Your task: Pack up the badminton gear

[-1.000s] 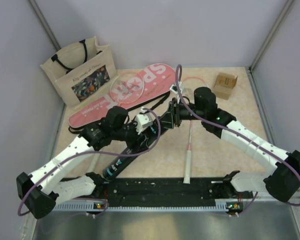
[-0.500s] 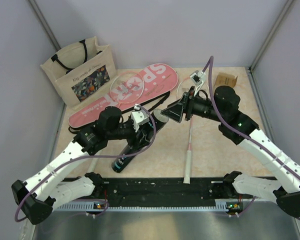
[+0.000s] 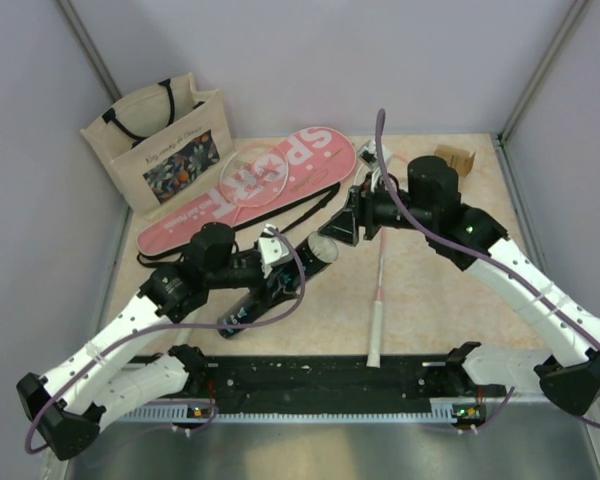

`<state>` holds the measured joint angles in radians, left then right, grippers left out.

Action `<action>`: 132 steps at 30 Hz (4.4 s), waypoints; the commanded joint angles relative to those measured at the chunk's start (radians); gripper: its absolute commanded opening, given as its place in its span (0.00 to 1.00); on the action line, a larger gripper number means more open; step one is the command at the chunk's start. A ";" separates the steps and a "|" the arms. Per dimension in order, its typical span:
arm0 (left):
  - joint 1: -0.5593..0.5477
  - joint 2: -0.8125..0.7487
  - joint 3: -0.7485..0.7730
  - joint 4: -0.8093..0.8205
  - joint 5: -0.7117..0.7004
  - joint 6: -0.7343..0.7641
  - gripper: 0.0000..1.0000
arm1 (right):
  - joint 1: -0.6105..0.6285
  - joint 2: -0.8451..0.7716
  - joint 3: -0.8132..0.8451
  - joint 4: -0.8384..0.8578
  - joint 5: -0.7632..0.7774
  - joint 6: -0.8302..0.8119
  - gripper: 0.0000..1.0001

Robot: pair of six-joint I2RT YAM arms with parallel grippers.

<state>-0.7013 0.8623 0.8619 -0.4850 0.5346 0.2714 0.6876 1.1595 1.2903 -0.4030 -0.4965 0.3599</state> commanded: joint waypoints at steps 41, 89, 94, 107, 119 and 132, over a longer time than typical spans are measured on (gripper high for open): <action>0.003 -0.095 0.080 0.060 -0.485 -0.133 0.33 | 0.076 -0.087 -0.138 0.188 0.268 0.186 0.64; 0.003 -0.625 0.060 0.095 -0.717 -0.064 0.30 | 0.409 0.971 0.149 0.116 0.749 0.257 0.20; 0.003 -0.621 0.065 0.083 -0.720 -0.074 0.30 | 0.411 0.938 0.090 0.086 0.828 0.206 0.10; 0.003 -0.589 0.034 0.112 -0.703 -0.081 0.29 | 0.343 0.675 -0.150 0.105 0.877 0.206 0.00; 0.003 -0.542 -0.089 0.178 -0.581 -0.093 0.29 | 0.236 0.439 -0.345 0.067 0.963 0.197 0.00; 0.003 -0.441 -0.136 0.188 -0.423 -0.066 0.30 | 0.089 0.348 -0.404 0.164 0.621 0.062 0.28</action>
<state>-0.7010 0.3893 0.7216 -0.3973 0.0101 0.1894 0.8238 1.5291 0.9077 -0.2890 0.2680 0.5072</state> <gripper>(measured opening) 0.723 0.267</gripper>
